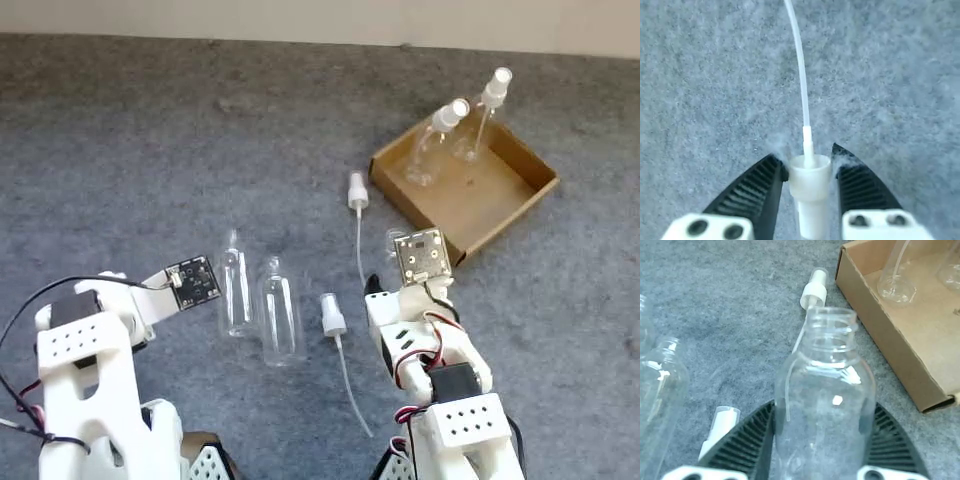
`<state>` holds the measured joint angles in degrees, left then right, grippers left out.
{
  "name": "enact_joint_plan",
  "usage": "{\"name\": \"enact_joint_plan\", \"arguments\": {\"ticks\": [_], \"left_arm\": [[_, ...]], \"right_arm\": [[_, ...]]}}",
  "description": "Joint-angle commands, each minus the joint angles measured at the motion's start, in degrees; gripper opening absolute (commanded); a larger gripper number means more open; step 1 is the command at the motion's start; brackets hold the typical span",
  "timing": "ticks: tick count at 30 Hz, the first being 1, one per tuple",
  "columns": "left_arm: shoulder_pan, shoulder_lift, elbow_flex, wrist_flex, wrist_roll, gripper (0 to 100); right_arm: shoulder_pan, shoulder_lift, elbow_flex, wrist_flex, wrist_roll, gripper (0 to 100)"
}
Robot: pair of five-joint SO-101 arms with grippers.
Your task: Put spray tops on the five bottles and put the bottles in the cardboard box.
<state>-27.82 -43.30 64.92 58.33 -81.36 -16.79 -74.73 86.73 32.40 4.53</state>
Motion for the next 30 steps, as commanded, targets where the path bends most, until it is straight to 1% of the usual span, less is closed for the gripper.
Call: {"name": "enact_joint_plan", "arguments": {"ticks": [1,4,10,13,16,19,22,27,30], "left_arm": [[0.1,-1.5,0.6,-4.0,-35.3,2],[0.1,-1.5,0.5,-4.0,-35.3,3],[0.0,-1.5,0.6,-4.0,-35.2,15],[-0.1,-1.5,0.6,-4.0,-34.8,16],[-0.1,-1.6,0.1,-4.3,-30.7,16],[0.0,-1.7,0.1,-7.5,-27.4,16],[0.0,-2.2,0.1,-9.0,-20.4,16],[-0.4,-2.2,-1.6,-9.3,-3.3,15],[-0.7,-2.2,-3.4,-9.0,5.2,15]], "right_arm": [[-0.3,-1.0,-0.7,-1.2,-0.1,19.2],[-0.3,-1.0,-0.7,-1.2,-0.1,19.2],[-0.3,-1.0,-0.7,-1.2,-0.1,19.2],[-0.3,-1.0,-0.7,-1.2,-0.1,19.2],[-0.3,-1.0,-0.7,-1.2,-0.1,19.2],[-0.3,-1.0,-0.7,-1.2,-0.1,19.2],[-0.3,-1.0,-0.7,-1.2,-0.1,19.2],[-0.3,-1.0,-0.7,-1.2,-0.1,19.2],[-0.3,-1.0,-0.7,-1.2,-0.1,19.2]]}}
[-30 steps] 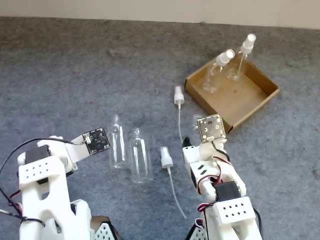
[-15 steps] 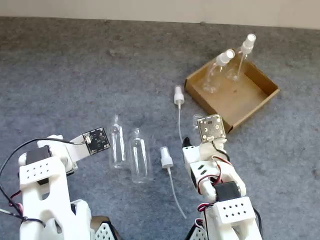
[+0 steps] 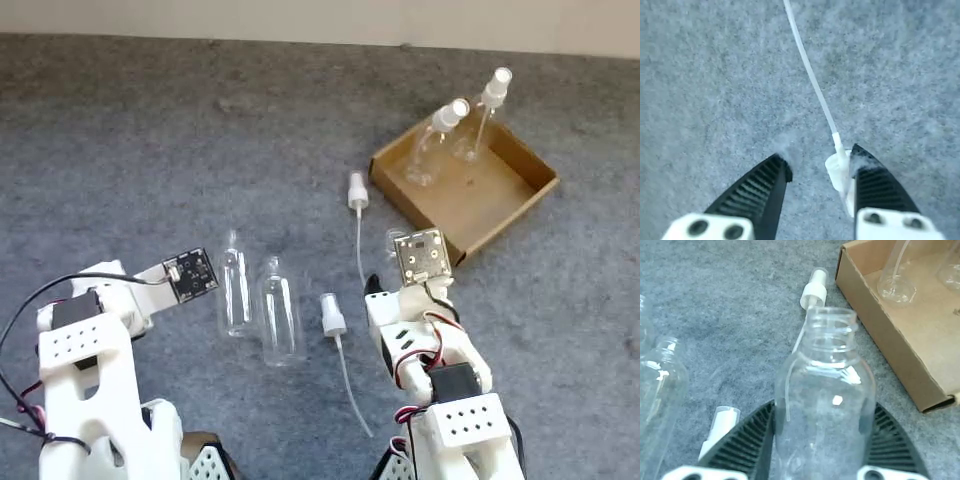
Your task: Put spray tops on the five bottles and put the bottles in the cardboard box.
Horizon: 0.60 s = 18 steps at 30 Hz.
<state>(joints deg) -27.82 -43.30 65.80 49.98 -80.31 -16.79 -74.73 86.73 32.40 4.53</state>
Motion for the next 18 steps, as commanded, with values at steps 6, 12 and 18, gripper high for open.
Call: {"name": "enact_joint_plan", "arguments": {"ticks": [6,12,18], "left_arm": [[-5.1,-2.2,-5.8,-0.6,10.8,15],[-12.6,-3.4,-5.8,-0.5,13.5,16],[-16.1,-17.6,-5.8,5.7,19.2,15]], "right_arm": [[-0.3,-1.0,-0.7,-1.2,-0.1,19.2],[-0.4,-1.0,-0.7,-1.2,-0.1,19.2],[-0.4,-1.0,-0.7,-1.2,-0.1,19.2]]}}
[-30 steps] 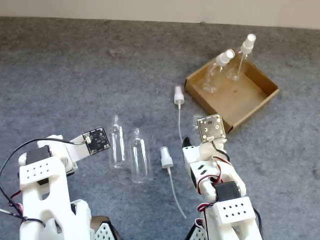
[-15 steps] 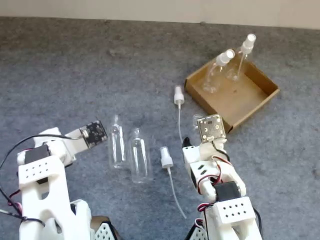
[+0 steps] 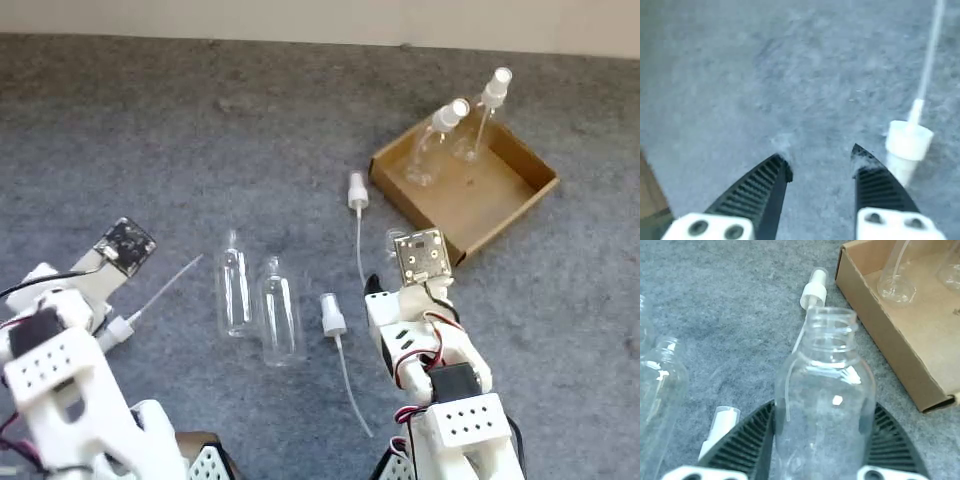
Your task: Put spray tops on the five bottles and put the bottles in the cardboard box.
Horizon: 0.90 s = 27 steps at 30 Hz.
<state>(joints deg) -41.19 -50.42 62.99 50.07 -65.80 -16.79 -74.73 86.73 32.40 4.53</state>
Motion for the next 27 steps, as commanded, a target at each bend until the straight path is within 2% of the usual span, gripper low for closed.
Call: {"name": "enact_joint_plan", "arguments": {"ticks": [1,4,8,14,23,27], "left_arm": [[-3.0,-14.0,-3.1,8.4,5.2,15],[-2.9,-24.6,-1.5,14.9,5.4,16],[-3.4,-37.0,2.2,19.8,5.7,16],[-7.1,-43.7,4.4,30.7,5.9,16],[-10.9,-43.7,3.4,31.6,6.0,16],[-10.7,-43.6,1.4,31.5,10.8,16]], "right_arm": [[-0.4,-1.0,-0.7,-1.2,-0.1,19.2],[-0.4,-1.0,-0.7,-1.2,-0.1,19.2],[-0.4,-1.0,-0.7,-1.2,-0.1,19.2],[-0.4,-1.0,-0.7,-1.2,-0.1,19.2],[-0.4,-1.0,-0.7,-1.2,-0.1,19.2],[-0.4,-1.0,-0.7,-1.2,-0.1,19.2]]}}
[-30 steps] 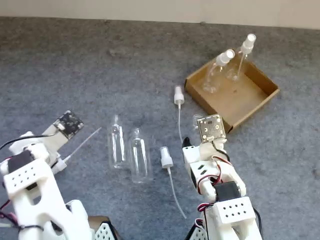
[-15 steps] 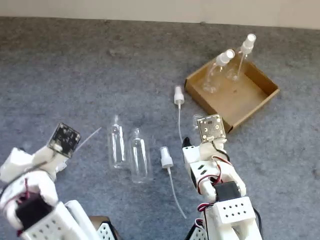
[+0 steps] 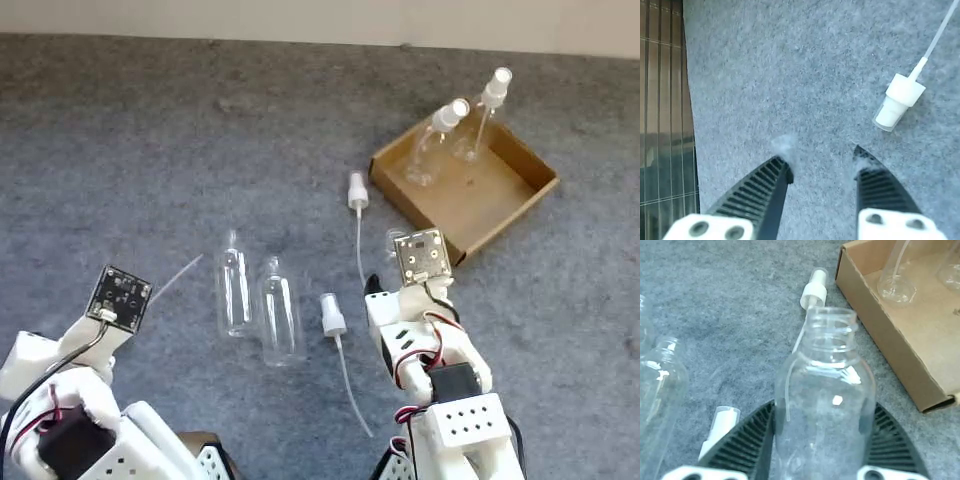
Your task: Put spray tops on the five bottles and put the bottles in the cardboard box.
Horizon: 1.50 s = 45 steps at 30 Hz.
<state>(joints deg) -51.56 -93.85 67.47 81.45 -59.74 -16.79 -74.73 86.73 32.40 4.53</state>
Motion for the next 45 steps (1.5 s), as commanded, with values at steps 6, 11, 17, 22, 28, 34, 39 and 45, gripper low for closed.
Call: {"name": "enact_joint_plan", "arguments": {"ticks": [6,11,17,22,28,34,39,45], "left_arm": [[2.9,-0.1,-4.2,0.4,9.1,16],[3.7,-0.1,-4.3,1.4,10.2,16],[3.7,-0.1,-4.3,1.4,12.3,16],[3.7,-0.1,-4.3,1.3,12.4,15],[3.7,-0.1,-5.5,1.1,12.4,15],[4.3,0.2,-10.4,1.1,17.8,15],[7.8,9.6,-14.8,1.1,18.4,15],[7.8,28.3,-25.7,1.6,29.4,15]], "right_arm": [[-0.4,-1.0,-0.7,-1.2,-0.1,19.2],[-0.4,-1.0,-0.7,-1.2,-0.1,19.2],[-0.4,-1.0,-0.7,-1.2,-0.1,19.2],[-0.4,-1.0,-0.7,-1.2,-0.1,19.2],[-0.4,-1.0,-0.7,-1.2,-0.1,19.2],[-0.4,-1.0,-0.7,-1.2,-0.1,19.2],[-0.4,-1.0,-0.7,-1.2,-0.1,19.2],[-0.4,-1.0,-0.7,-1.2,-0.1,19.2]]}}
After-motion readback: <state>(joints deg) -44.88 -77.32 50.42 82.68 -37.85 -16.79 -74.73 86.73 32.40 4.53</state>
